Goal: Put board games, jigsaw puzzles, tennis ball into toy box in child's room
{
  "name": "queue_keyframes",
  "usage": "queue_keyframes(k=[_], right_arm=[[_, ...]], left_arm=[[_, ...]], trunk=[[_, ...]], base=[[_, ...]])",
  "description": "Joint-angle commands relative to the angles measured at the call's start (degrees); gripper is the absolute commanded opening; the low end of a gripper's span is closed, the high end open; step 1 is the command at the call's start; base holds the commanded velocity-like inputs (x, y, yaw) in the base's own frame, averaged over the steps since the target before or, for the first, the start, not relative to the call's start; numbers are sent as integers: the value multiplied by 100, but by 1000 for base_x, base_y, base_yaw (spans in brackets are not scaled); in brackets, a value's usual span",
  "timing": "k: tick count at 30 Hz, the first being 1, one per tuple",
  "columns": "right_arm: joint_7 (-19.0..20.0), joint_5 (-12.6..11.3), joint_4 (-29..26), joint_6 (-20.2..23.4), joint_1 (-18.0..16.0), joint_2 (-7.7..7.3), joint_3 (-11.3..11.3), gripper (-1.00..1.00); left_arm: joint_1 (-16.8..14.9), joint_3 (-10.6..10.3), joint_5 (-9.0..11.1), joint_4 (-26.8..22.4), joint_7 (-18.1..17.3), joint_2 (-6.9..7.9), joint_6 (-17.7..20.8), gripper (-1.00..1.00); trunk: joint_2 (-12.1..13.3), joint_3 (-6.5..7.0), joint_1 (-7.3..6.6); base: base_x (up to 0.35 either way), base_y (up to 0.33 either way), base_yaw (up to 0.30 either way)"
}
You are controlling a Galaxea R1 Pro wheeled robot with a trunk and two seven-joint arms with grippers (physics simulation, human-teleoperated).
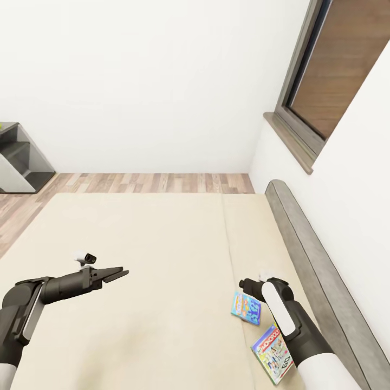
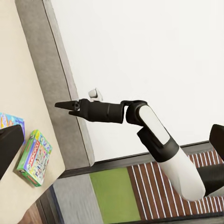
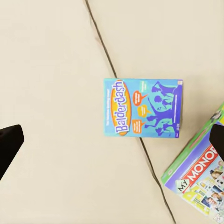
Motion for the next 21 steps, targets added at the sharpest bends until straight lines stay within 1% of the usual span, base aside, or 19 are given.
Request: queue_keyframes(k=[1, 4, 7, 10, 21], right_arm=[[-56, -51, -7, 9, -4, -3, 14, 100], [-55, -51, -7, 10, -4, 0, 17, 100], [-55, -51, -7, 10, -4, -3, 14, 100], [-55, -51, -7, 10, -4, -4, 13, 100], [-55, -51, 2, 10, -4, 2, 15, 100]], left_arm=[[-3, 0, -4, -4, -23, 0, 59, 100], [-3, -5, -4, -8, -23, -5, 56, 100], [-3, -16, -4, -10, -23, -11, 56, 100], [-3, -5, -4, -11, -23, -13, 57, 100], [-3, 2, -4, -12, -23, -12, 54, 100]], trunk=[[-10, -9, 3], [-10, -9, 3], [-10, -9, 3], [-10, -9, 3], [-10, -11, 3]], base=[[0, 0, 17], [0, -67, 9], [0, -203, 3], [0, -109, 1], [0, -16, 8]])
